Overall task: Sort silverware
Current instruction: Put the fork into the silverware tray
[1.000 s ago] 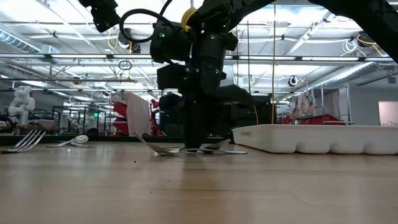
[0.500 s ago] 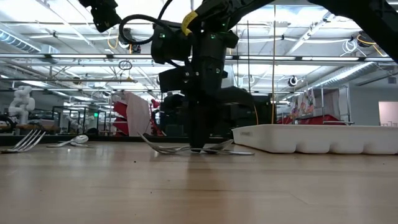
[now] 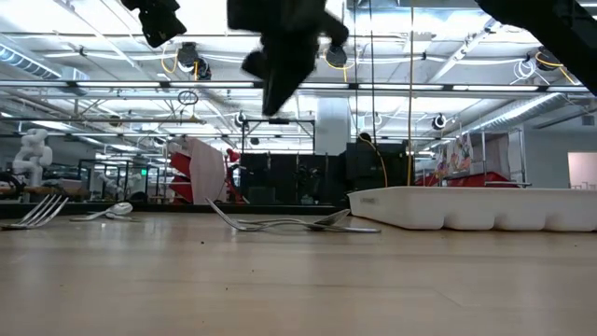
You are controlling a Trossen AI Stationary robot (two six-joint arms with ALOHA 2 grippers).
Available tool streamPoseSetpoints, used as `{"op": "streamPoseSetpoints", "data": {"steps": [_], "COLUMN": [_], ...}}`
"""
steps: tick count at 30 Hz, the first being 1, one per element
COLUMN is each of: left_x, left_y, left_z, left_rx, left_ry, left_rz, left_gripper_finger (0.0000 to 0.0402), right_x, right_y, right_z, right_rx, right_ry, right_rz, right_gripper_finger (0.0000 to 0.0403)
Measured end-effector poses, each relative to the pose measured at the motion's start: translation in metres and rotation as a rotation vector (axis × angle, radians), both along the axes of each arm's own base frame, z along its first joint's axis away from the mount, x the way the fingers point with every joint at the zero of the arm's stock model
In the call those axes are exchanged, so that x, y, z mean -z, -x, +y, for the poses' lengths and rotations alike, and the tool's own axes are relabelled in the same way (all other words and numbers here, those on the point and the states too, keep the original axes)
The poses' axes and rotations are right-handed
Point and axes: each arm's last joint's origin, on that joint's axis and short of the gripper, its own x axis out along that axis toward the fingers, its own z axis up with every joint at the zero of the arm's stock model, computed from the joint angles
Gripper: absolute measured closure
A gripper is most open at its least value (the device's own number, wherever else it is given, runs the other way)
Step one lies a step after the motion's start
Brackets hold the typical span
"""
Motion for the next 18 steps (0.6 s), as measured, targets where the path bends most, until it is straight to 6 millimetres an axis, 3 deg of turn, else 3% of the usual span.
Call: {"op": "streamPoseSetpoints", "data": {"steps": [10, 14, 18], "left_x": [-0.002, -0.004, -0.005], "left_y": [-0.002, -0.003, -0.004], "left_z": [0.001, 0.002, 0.003], "left_rx": [-0.005, -0.009, -0.009], "left_ry": [-0.022, -0.039, -0.050], "left_rz": [-0.024, -0.049, -0.066], "left_gripper_finger": [0.0217, 0.0217, 0.0217], "right_x": [-0.087, -0.107, -0.113], "right_y": [0.052, 0.070, 0.096], "right_z": [-0.004, -0.020, -0.035], "right_rx": [0.387, 0.809, 1.211], "right_ry": [-0.039, 0.033, 0.078], "right_rz": [-0.156, -0.255, -0.212], "right_gripper_finger": [0.0403, 0.0403, 0.0403]}}
